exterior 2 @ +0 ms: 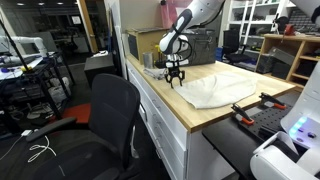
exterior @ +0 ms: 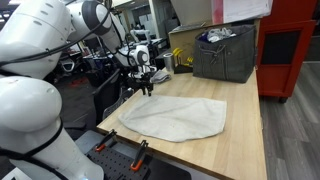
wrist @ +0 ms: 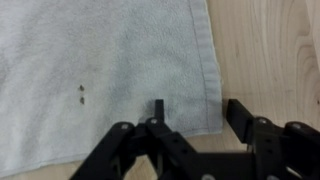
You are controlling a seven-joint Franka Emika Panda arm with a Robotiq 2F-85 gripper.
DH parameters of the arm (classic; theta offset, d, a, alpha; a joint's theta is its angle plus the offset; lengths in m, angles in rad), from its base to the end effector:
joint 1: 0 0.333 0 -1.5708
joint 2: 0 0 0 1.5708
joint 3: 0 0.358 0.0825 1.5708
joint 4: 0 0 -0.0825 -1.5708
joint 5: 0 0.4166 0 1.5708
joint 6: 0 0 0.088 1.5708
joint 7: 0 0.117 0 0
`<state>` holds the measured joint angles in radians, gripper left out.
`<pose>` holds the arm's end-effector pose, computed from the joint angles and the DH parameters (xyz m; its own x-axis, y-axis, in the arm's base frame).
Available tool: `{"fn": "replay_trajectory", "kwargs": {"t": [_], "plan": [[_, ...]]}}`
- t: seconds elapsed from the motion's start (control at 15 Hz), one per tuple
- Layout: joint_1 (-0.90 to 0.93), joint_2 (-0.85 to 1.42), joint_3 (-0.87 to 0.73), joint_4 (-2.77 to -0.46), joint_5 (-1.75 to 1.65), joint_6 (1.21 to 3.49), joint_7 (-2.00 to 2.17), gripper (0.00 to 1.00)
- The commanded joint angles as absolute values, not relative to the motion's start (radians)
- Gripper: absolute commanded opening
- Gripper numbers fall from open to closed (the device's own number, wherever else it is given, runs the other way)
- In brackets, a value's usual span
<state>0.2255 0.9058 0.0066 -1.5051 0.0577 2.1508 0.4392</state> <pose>0.7071 0.1694 0.0982 0.9361 -0.2452 -0.2520 -0.2351 -0.9694 0.0701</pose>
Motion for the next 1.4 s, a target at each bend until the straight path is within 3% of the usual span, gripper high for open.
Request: {"fn": "replay_trajectory", "kwargs": {"t": [0.0,0.33,1.33], "plan": [[0.25,0.913,-0.036,-1.48,0.032,2.119,0.488,0.36],[0.281,0.893,-0.052,-1.502,0.013,2.121,0.527,0.01],[0.293,0.715,-0.117,-1.663,-0.198,2.029,0.486,0.01]]}}
